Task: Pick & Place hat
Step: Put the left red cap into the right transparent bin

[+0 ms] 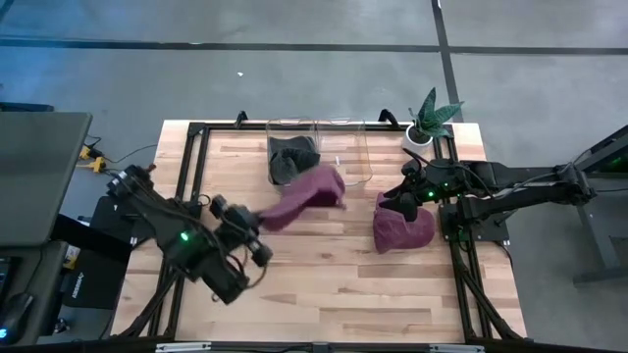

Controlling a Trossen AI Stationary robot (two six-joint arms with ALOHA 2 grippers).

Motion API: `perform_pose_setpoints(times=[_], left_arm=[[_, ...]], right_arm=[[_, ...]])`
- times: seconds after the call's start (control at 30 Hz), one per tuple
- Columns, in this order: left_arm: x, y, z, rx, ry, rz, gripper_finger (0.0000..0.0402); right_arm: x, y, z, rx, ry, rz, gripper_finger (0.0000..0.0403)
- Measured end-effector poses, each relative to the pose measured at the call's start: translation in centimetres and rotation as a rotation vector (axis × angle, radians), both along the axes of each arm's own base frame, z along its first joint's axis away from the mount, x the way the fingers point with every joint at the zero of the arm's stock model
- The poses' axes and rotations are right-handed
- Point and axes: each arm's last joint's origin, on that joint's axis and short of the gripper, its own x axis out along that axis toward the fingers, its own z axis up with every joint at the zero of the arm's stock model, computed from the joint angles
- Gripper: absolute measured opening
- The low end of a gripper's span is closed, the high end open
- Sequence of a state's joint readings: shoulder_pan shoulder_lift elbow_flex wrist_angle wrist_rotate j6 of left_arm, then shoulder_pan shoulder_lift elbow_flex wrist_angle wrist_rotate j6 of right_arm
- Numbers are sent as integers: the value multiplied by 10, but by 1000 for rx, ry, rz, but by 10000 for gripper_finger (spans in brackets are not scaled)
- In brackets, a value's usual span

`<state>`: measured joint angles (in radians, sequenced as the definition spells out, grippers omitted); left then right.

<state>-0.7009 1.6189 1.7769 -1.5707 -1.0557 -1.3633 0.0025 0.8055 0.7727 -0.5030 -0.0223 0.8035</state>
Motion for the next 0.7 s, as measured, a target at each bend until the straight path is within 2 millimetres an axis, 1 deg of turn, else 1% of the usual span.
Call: perform_pose_setpoints(times=[0.1,0.23,0.4,0.53,0.63,0.7], left_arm=[[-2,18,14,-18,-117,82,0],[-2,39,25,-26,-227,178,0],[2,65,38,-65,-302,259,0],[20,85,43,-93,-281,268,0],[38,103,47,-147,-261,226,0],[47,115,52,-188,-286,200,0]], right_arm=[[0,0,0,0,0,0,250],[0,0,0,0,0,0,250],[0,0,0,0,0,0,250],[0,0,0,0,0,0,250],[0,0,0,0,1,0,250],[0,0,0,0,1,0,250]])
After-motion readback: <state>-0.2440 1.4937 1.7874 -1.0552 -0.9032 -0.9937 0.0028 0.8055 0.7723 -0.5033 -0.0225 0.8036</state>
